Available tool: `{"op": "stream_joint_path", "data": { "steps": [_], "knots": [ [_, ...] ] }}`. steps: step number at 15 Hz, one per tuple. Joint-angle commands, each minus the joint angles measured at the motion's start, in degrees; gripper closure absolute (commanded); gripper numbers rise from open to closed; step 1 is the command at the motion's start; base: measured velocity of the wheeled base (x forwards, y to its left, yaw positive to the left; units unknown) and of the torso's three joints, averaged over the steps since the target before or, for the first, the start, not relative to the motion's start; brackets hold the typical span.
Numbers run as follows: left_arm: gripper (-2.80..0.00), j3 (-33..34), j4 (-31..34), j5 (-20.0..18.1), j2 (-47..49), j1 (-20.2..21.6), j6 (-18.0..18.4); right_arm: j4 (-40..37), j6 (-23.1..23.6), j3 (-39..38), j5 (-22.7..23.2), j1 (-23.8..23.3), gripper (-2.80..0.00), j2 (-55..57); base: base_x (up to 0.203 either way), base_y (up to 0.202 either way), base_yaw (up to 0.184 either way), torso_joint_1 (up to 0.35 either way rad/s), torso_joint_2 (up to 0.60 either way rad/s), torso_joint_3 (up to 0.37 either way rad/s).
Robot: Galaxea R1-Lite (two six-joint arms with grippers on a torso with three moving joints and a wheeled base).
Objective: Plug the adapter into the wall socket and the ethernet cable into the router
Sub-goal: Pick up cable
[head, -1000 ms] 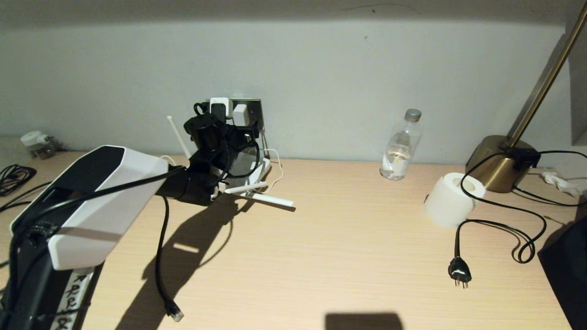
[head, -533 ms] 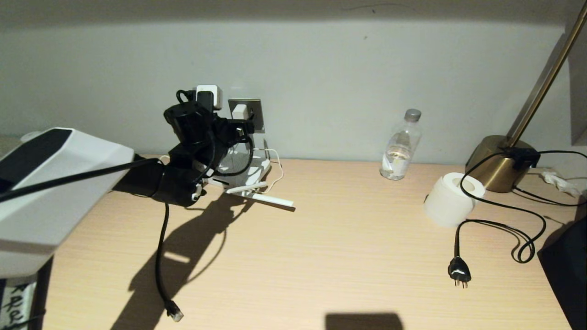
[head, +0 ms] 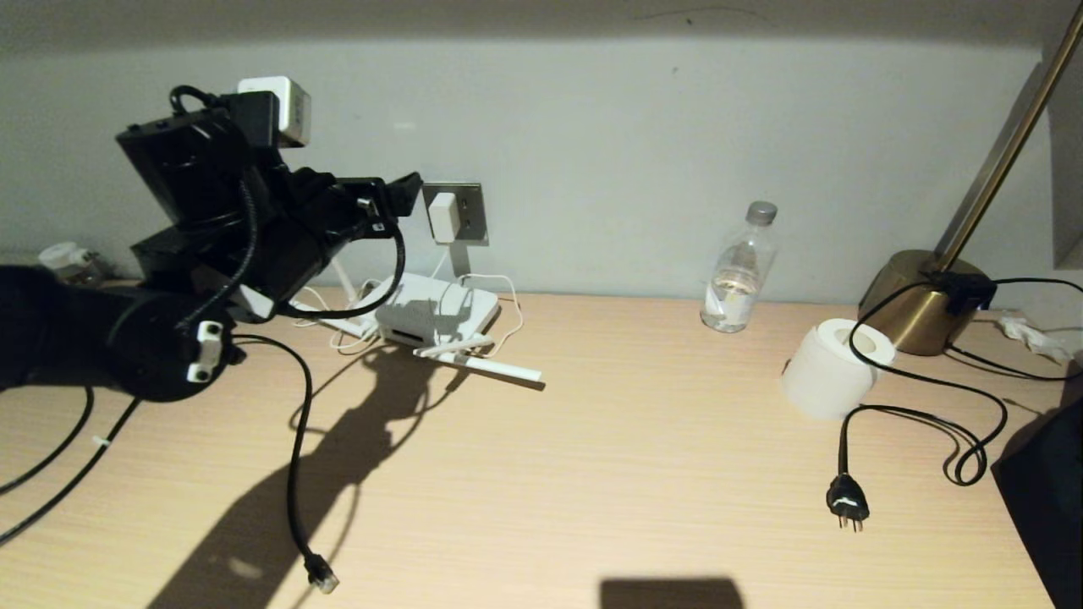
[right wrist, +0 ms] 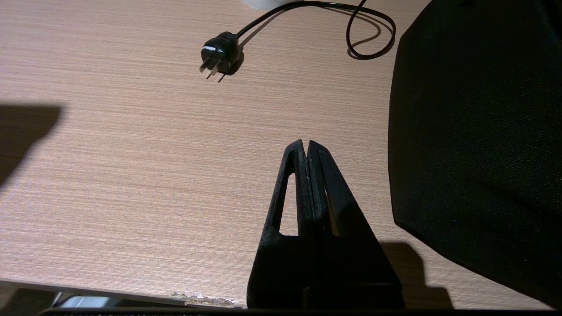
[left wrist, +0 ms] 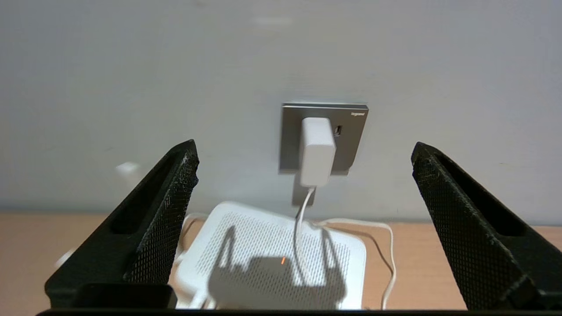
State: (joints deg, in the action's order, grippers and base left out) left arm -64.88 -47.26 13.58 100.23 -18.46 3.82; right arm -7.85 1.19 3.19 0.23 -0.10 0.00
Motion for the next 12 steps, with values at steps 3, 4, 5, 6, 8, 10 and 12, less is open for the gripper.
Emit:
{"op": "stream_joint_path", "data": {
  "steps": [3, 4, 5, 6, 8, 10, 12],
  "knots": [
    [-2.80, 7.9, 11.2, 6.6, -17.5, 0.0, -4.4, -0.1, 0.0, 0.0, 0.0, 0.0, 0.00, 0.0, 0.000, 0.000, 0.000, 0.000, 0.00, 0.000],
    [-2.80, 9.0, 16.8, 7.3, -20.9, 0.0, -5.9, -0.1, 0.0, 0.0, 0.0, 0.0, 0.00, 0.0, 0.000, 0.000, 0.000, 0.000, 0.00, 0.000],
    [-2.80, 9.7, 22.9, 7.7, -24.0, 0.0, -7.5, -0.1, 0.1, 0.1, 0.0, 0.0, 0.00, 0.0, 0.000, 0.000, 0.000, 0.000, 0.00, 0.000],
    [-2.80, 10.1, 29.1, 7.9, -27.0, 0.0, -9.2, -0.1, 0.0, 0.1, 0.0, 0.0, 0.00, 0.0, 0.000, 0.000, 0.000, 0.000, 0.00, 0.000],
    [-2.80, 11.0, 38.9, 8.1, -32.1, 0.1, -11.3, -0.1, 0.0, 0.0, 0.0, 0.0, 0.00, 0.0, 0.000, 0.000, 0.000, 0.000, 0.00, 0.000],
    [0.00, 13.7, 44.1, 8.2, -36.1, 0.1, -12.6, -0.1, 0.0, 0.1, 0.0, 0.0, 0.00, 0.0, 0.000, 0.000, 0.000, 0.000, 0.00, 0.000],
    [0.00, 15.9, 45.4, 12.4, -36.8, 0.5, -15.5, -0.1, 0.0, 0.0, 0.0, 0.0, 0.00, 0.0, 0.000, 0.000, 0.000, 0.000, 0.00, 0.000]
  ]
}}
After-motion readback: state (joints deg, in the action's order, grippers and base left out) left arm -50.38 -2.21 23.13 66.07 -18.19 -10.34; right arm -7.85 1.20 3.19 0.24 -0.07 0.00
